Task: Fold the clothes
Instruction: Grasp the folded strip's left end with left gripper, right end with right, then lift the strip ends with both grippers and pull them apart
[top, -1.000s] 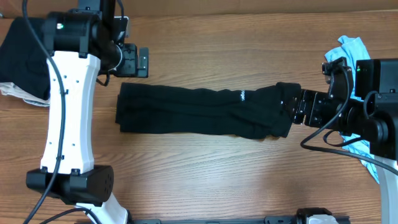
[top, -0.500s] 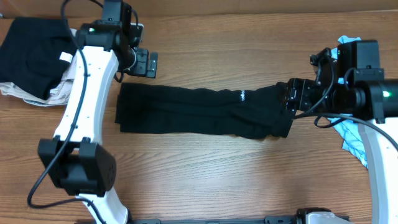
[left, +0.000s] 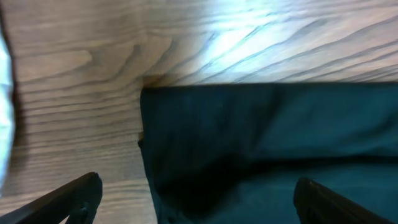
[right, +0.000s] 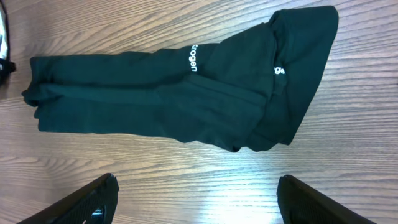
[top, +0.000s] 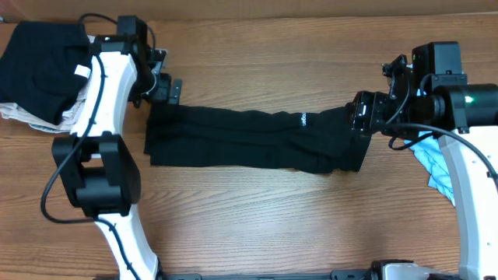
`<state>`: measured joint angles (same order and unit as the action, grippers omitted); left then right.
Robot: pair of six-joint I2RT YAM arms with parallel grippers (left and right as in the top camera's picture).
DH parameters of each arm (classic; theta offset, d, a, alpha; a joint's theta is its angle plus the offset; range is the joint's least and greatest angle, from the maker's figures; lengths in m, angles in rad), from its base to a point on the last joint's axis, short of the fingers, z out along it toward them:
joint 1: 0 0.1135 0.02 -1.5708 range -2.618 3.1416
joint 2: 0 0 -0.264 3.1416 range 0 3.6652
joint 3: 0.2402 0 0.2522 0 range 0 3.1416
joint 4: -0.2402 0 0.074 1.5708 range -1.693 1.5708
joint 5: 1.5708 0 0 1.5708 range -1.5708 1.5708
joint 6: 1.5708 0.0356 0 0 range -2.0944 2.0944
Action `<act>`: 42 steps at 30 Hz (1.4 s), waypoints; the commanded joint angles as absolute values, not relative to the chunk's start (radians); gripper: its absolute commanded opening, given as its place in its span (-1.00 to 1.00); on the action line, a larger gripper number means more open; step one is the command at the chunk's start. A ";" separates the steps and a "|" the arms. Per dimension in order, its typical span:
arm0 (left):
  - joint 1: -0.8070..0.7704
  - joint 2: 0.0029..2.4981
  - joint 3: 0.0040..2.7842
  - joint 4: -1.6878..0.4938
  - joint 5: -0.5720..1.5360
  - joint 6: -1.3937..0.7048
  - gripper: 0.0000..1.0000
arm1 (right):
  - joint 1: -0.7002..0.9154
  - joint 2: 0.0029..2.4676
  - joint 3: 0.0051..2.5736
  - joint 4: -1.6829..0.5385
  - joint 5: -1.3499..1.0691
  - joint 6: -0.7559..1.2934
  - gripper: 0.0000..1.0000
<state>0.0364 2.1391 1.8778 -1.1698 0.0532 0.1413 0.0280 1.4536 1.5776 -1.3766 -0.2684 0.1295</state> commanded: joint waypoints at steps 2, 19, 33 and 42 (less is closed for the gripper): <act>0.064 2.224 1.873 -1.177 0.135 0.249 1.00 | 0.035 1.472 1.572 -1.361 -0.255 0.123 0.73; 0.067 2.342 1.858 -1.308 0.112 0.292 0.65 | 0.035 1.512 1.571 -1.283 -0.217 0.123 0.93; 0.065 2.342 1.584 -0.970 0.132 0.193 0.03 | 0.035 1.579 1.571 -1.293 -0.218 0.124 0.93; 0.059 2.342 1.573 -0.888 0.316 0.148 -0.92 | 0.035 1.581 1.570 -1.326 -0.218 0.125 0.93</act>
